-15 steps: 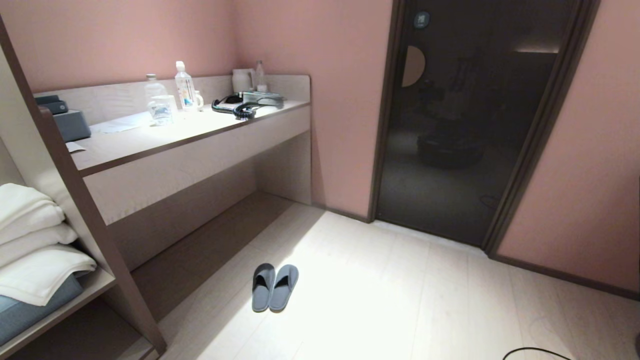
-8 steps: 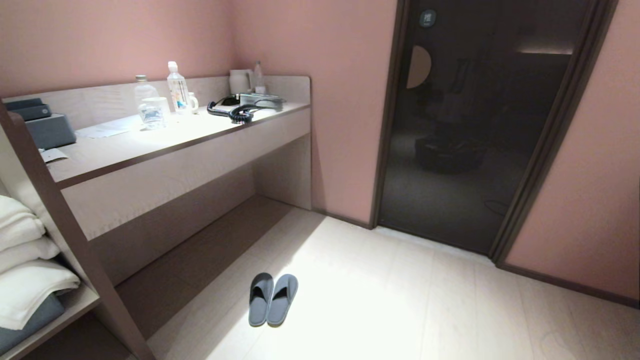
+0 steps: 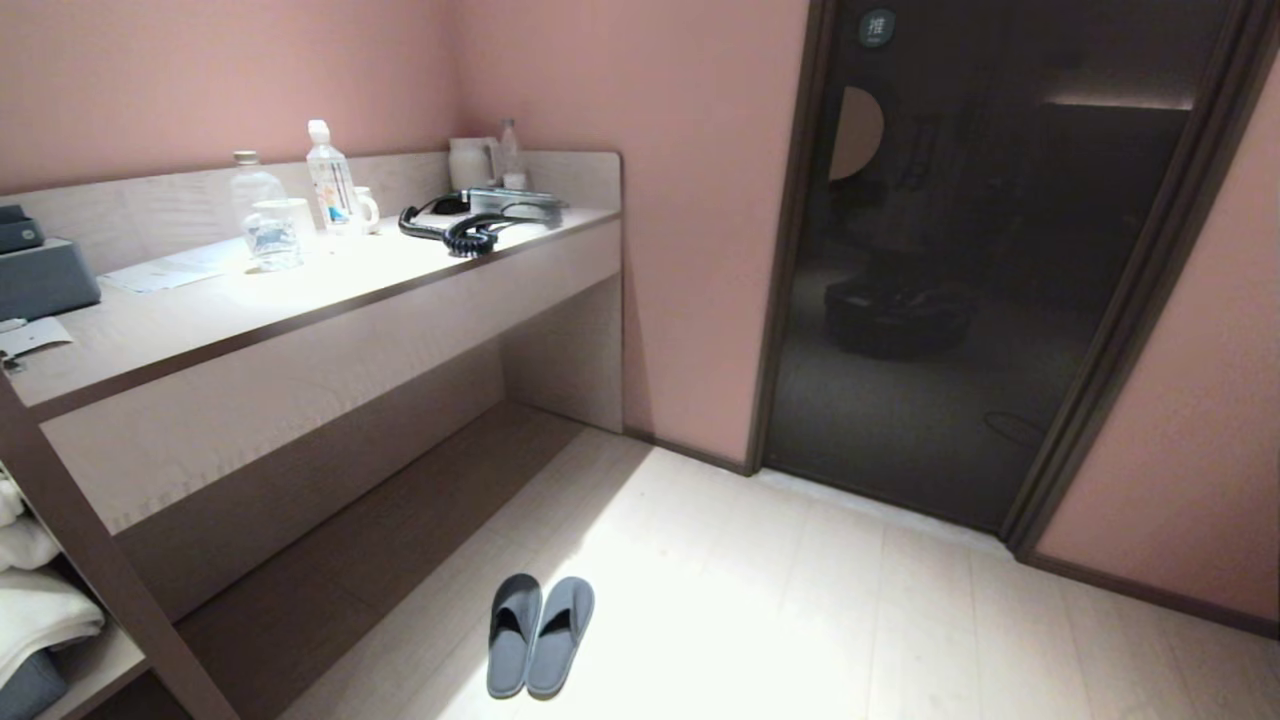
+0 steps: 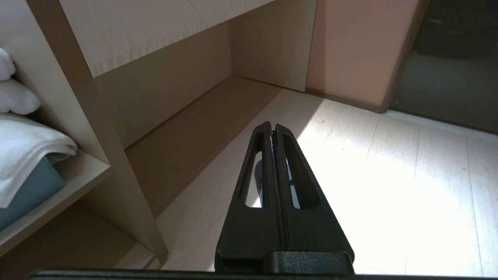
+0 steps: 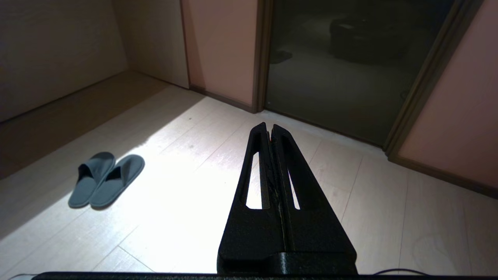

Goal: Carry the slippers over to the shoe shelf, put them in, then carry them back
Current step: Pick up the slippers on the floor

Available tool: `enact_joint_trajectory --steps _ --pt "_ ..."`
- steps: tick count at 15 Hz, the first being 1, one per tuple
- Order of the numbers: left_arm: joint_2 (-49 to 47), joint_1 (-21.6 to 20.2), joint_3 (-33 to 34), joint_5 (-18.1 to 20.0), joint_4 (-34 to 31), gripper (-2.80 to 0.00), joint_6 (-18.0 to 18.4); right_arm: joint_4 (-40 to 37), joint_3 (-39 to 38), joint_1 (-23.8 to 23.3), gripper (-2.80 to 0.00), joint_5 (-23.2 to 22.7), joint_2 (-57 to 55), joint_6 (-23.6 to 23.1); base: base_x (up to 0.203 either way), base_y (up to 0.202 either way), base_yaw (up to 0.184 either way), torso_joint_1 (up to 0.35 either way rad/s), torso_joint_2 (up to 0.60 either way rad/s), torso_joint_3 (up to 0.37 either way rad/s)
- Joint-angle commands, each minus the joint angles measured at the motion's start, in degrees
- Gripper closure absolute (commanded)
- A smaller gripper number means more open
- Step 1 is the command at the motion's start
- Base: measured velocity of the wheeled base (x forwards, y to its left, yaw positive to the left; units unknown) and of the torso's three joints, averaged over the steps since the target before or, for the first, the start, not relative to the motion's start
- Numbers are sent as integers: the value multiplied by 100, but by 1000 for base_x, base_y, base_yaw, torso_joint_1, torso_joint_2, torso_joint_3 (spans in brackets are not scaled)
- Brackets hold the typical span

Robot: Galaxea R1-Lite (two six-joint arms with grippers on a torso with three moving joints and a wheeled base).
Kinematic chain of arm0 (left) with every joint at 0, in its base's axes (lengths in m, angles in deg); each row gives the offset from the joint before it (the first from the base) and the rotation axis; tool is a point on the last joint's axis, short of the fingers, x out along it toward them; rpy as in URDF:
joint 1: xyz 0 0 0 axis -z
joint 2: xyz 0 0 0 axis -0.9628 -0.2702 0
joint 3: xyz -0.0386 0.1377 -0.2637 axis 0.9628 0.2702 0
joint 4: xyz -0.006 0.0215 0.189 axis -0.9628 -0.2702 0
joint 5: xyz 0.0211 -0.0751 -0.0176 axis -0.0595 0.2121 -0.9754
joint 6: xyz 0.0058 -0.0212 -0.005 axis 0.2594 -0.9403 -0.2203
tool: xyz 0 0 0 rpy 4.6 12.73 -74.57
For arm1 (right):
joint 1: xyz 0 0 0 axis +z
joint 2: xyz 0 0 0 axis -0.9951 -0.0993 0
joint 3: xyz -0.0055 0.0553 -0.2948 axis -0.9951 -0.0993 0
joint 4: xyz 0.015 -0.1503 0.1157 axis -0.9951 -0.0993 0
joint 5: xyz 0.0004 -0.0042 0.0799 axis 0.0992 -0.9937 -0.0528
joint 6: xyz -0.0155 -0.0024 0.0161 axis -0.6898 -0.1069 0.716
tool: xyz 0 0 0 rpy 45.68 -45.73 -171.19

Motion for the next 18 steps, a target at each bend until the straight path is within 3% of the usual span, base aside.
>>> enact_joint_trajectory --steps 1,8,18 --pt "2 0 0 -1 2 0 2 2 0 6 0 -2 -6 -2 0 0 0 0 0 0" --pt "-6 0 0 -1 -1 0 5 2 0 6 0 -2 -4 -2 0 0 0 1 1 -20" --pt "2 0 0 -1 -7 0 11 2 0 6 0 -2 -5 77 0 0 0 3 2 -186"
